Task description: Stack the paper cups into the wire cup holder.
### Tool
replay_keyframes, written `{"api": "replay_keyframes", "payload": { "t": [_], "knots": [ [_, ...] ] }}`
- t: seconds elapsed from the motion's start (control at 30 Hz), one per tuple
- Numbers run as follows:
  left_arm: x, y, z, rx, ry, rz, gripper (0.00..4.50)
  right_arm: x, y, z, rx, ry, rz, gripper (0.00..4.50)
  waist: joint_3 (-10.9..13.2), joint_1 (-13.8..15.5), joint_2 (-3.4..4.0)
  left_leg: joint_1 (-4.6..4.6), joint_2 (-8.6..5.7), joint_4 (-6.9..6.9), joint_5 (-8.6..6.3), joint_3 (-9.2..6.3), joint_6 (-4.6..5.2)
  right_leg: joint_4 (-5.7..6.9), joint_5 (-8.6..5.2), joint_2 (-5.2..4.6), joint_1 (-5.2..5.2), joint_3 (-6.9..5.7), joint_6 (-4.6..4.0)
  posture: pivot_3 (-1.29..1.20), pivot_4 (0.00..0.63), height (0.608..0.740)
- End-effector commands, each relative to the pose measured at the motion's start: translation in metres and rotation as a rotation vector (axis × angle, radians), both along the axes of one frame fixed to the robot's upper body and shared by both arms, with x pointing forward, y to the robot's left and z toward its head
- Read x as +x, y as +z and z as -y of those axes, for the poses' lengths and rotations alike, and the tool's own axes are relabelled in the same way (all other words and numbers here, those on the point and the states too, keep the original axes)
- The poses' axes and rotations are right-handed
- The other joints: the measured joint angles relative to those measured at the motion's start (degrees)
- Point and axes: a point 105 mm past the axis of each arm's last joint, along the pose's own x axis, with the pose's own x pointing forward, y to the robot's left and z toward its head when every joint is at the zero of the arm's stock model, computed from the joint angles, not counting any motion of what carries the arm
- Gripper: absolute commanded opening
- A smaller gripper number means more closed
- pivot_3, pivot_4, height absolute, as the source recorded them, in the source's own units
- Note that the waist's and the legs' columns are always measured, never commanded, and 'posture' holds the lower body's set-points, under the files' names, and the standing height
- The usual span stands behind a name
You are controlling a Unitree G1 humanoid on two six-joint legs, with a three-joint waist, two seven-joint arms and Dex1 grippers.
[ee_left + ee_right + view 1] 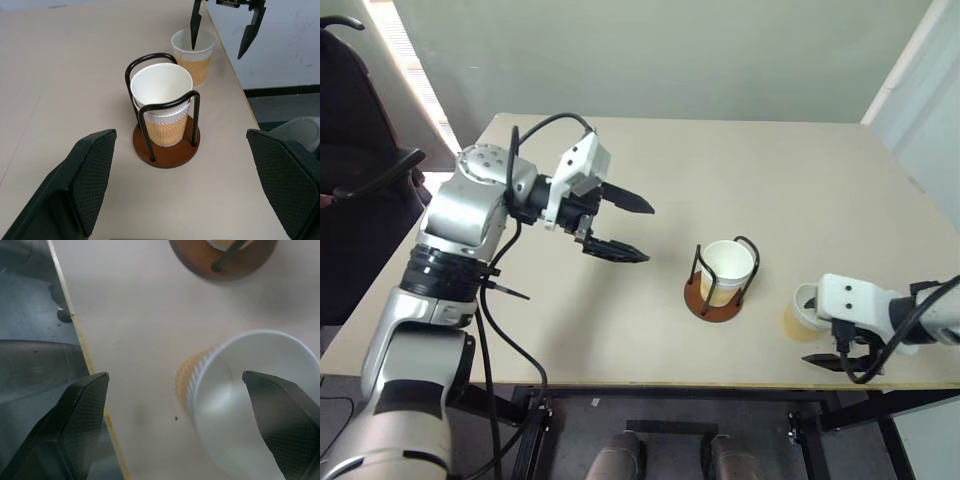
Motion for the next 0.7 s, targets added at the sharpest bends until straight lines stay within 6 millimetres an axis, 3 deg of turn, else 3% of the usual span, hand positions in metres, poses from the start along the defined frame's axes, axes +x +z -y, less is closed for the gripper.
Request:
{"api": "replay_keyframes", "payload": {
  "t": [0.03, 0.27, 0.4, 0.57, 0.7],
  "knots": [
    [-0.004, 0.011, -0.002, -0.008, -0.006, 0.052, 4.50, 0.006, -0.001, -0.002, -0.021, 0.031, 0.033, 3.85, 0.00, -0.04, 0.00, 0.00, 0.00, 0.00, 0.00, 0.00, 0.00, -0.01, 0.01, 0.00, 0.00, 0.00, -0.01, 0.00, 0.150, 0.740],
    [-0.003, 0.011, -0.004, -0.008, 0.003, 0.054, 4.50, 0.013, -0.001, -0.006, -0.034, 0.064, 0.049, 1.40, 0.00, -0.09, 0.00, -0.01, 0.01, -0.04, -0.02, 0.01, -0.02, 0.00, 0.01, 0.00, -0.02, -0.01, -0.02, 0.00, 0.150, 0.740],
    [-0.003, 0.011, -0.005, -0.005, 0.003, 0.055, 4.50, 0.013, 0.019, -0.005, -0.034, 0.084, 0.076, 0.04, 0.00, -0.08, 0.00, -0.02, 0.01, -0.04, -0.06, 0.00, -0.04, -0.03, 0.00, 0.00, -0.02, -0.01, -0.04, 0.00, 0.150, 0.740],
    [-0.003, 0.011, -0.007, 0.001, 0.004, 0.056, 4.50, 0.015, 0.074, -0.007, -0.017, 0.124, 0.165, 0.04, 0.01, -0.16, 0.01, -0.06, 0.00, -0.06, -0.19, 0.01, -0.15, -0.07, -0.12, 0.00, -0.09, -0.01, -0.23, 0.00, 0.150, 0.740],
    [-0.003, 0.011, -0.007, 0.002, 0.000, 0.058, 4.50, 0.011, 0.119, -0.027, 0.028, 0.225, 0.234, 0.04, 0.01, -0.31, 0.00, -0.05, 0.03, -0.10, -0.21, -0.04, -0.22, -0.06, -0.31, 0.04, -0.14, -0.04, -0.51, 0.00, 0.150, 0.740]
  ]
}}
